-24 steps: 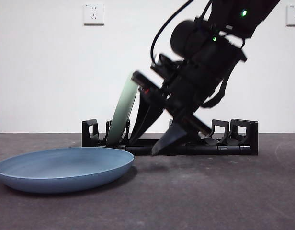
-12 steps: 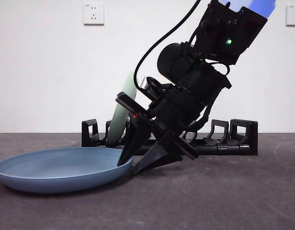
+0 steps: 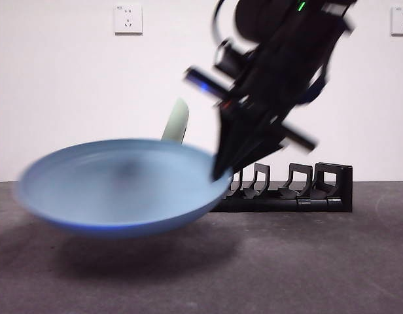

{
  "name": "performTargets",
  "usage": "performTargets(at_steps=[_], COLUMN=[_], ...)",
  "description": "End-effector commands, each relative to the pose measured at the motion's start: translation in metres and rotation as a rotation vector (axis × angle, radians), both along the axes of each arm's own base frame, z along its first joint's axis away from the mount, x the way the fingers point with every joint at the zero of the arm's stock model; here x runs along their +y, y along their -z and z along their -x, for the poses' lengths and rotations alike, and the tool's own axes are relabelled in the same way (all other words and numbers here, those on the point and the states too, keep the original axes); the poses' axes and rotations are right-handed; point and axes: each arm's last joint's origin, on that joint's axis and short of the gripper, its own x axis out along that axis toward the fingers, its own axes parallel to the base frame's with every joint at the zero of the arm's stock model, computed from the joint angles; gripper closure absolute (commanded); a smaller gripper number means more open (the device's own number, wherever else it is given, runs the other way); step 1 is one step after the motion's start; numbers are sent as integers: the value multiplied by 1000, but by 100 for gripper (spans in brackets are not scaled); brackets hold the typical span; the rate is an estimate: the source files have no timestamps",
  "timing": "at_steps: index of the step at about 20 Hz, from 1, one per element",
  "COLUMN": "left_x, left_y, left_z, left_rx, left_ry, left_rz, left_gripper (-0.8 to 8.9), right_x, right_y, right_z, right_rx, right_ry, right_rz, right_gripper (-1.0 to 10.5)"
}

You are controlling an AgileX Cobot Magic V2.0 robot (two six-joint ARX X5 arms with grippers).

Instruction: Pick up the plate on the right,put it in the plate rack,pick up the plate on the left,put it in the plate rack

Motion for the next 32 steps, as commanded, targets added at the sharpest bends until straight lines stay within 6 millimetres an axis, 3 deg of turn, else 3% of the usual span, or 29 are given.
performTargets(at_steps=[1, 7, 13, 18, 22, 32], left_x=[-16, -81, -133, -144, -145, -153], left_y=[7, 41, 82, 95, 96, 95], left_z=[5, 25, 22, 17, 19, 31], left_rx=[-54, -152, -228, -224, -200, -149], left_ry=[101, 233, 270, 292, 336, 485], left_rz=[-117, -428, -599, -622, -600, -498], left_gripper=[468, 469, 469, 480, 828, 822], right_x=[-22, -78, -99, -106, -108, -120], right_y=[-17, -55, -74, -79, -80, -82], right_z=[4, 16, 34, 44, 45, 41], right_rx=[-31, -25, 16, 35, 42, 17], right_ry=[41, 180, 142, 124, 116, 160], right_rz=[45, 43, -40, -40, -63, -55], right_gripper=[959, 959, 959, 959, 959, 906])
